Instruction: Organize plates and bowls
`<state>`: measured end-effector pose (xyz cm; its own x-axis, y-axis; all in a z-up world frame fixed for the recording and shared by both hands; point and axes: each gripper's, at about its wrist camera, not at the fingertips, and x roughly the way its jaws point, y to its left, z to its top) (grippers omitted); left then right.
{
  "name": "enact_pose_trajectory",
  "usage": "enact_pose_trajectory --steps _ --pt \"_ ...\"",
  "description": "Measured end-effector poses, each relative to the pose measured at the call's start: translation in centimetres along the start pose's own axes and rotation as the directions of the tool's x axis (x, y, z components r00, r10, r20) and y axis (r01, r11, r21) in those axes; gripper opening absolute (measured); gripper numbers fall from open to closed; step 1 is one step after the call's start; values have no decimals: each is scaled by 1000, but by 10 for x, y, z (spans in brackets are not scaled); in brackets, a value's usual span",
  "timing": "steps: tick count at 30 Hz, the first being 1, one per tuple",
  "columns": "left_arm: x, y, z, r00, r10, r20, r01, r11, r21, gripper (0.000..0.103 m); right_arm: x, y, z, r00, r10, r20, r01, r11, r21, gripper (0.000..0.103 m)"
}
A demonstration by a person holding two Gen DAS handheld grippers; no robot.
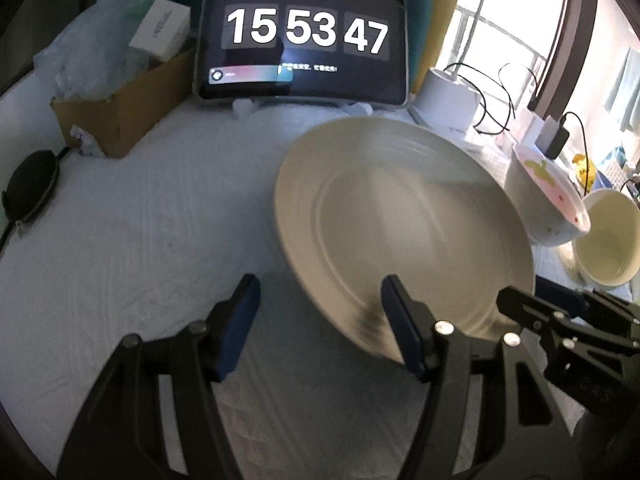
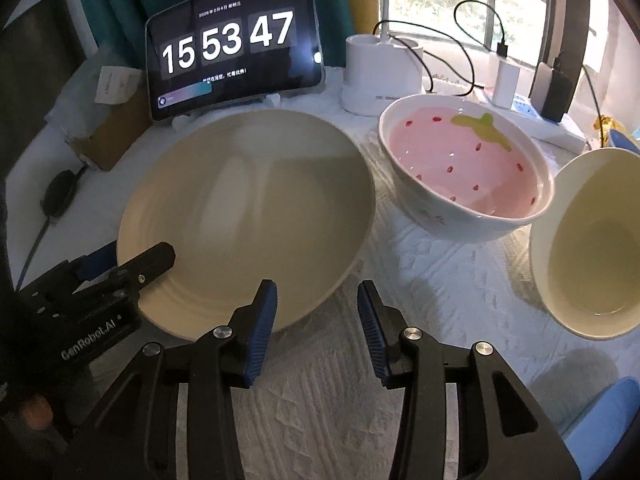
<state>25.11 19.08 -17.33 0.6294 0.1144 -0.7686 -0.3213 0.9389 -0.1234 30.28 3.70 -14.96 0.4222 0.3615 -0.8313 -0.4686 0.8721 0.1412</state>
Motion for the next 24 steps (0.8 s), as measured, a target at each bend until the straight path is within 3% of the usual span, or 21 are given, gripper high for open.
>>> enact_pose_trajectory --steps 2,7,24 --pt "-1 1 0 1000 -7 2 7 1000 -4 63 3 1 0 1000 7 -7 -7 1000 -3 39" --pt "-3 1 -1 1000 -28 9 28 1000 -3 39 4 4 -1 1000 5 -2 -5 1000 -18 34" --pt "-26 -3 -10 998 -52 38 51 999 15 38 -24 9 -8 999 -24 47 26 999 -40 32"
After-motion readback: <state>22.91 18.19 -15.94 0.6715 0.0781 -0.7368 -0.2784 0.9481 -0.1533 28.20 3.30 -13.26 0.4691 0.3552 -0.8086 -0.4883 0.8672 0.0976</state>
